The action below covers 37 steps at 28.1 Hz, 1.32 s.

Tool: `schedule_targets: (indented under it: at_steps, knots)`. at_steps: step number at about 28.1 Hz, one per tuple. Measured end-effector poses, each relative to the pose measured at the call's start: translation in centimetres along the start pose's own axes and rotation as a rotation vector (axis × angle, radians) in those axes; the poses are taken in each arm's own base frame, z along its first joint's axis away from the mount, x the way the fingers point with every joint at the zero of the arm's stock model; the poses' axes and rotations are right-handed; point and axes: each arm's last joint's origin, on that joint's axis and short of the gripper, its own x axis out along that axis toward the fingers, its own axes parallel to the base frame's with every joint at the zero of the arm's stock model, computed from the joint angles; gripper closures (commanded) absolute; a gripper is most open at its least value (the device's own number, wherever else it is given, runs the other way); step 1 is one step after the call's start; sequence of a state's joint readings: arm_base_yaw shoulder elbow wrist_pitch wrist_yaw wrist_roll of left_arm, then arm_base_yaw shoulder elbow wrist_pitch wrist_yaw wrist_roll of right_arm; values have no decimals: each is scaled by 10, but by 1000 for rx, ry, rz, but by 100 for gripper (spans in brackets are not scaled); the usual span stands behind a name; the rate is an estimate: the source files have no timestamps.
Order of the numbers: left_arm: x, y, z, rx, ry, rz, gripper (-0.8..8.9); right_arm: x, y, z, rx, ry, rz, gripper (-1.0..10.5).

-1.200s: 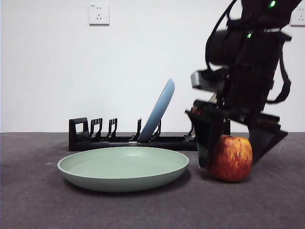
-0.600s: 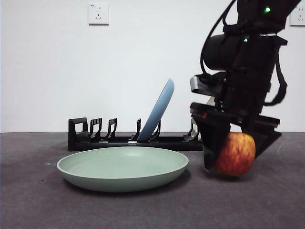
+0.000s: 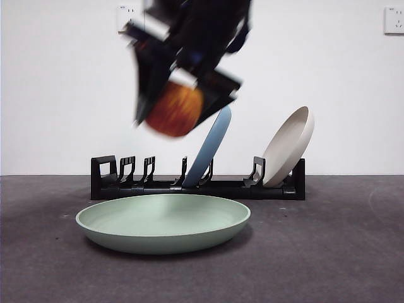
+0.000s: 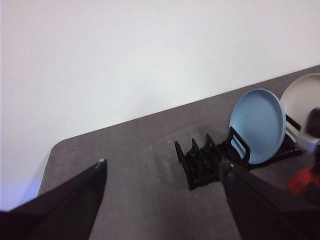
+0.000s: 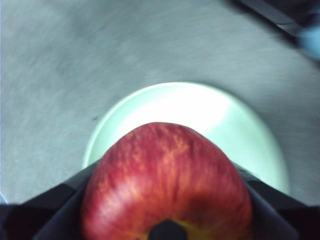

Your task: Take the green plate from the plate rack,put the plate on the table,take the apple from the table,put the apple in the plate

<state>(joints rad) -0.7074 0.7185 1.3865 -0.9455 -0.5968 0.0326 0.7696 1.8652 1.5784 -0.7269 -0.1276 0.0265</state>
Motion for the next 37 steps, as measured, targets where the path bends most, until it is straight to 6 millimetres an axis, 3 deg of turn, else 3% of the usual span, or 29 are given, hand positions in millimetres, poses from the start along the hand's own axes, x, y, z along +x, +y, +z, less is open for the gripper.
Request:
schedule_targets:
  at_steps: [4, 10, 14, 16, 20, 22, 33, 37]
  knots:
    - [0, 0, -3, 21, 30, -1, 436, 54, 1, -14, -4, 151, -26, 958]
    - [0, 0, -7, 40, 59, -2, 436, 89, -4, -28, 5, 258, -50, 958]
    - [0, 0, -8, 47, 69, -3, 436, 91, -2, -28, 1, 257, -49, 950]
    - [0, 0, -8, 50, 74, -3, 436, 91, -2, -28, 0, 257, -48, 884]
    - [0, 0, -10, 61, 91, -4, 436, 91, -2, -28, 0, 257, -48, 461]
    - [0, 0, -10, 61, 95, -4, 436, 91, -2, -28, 1, 257, -48, 342]
    - [1, -1, -12, 50, 114, -4, 436, 89, -2, -28, 8, 256, -49, 349]
    - [5, -4, -11, 52, 128, -8, 436, 72, 1, -22, 7, 216, -48, 349]
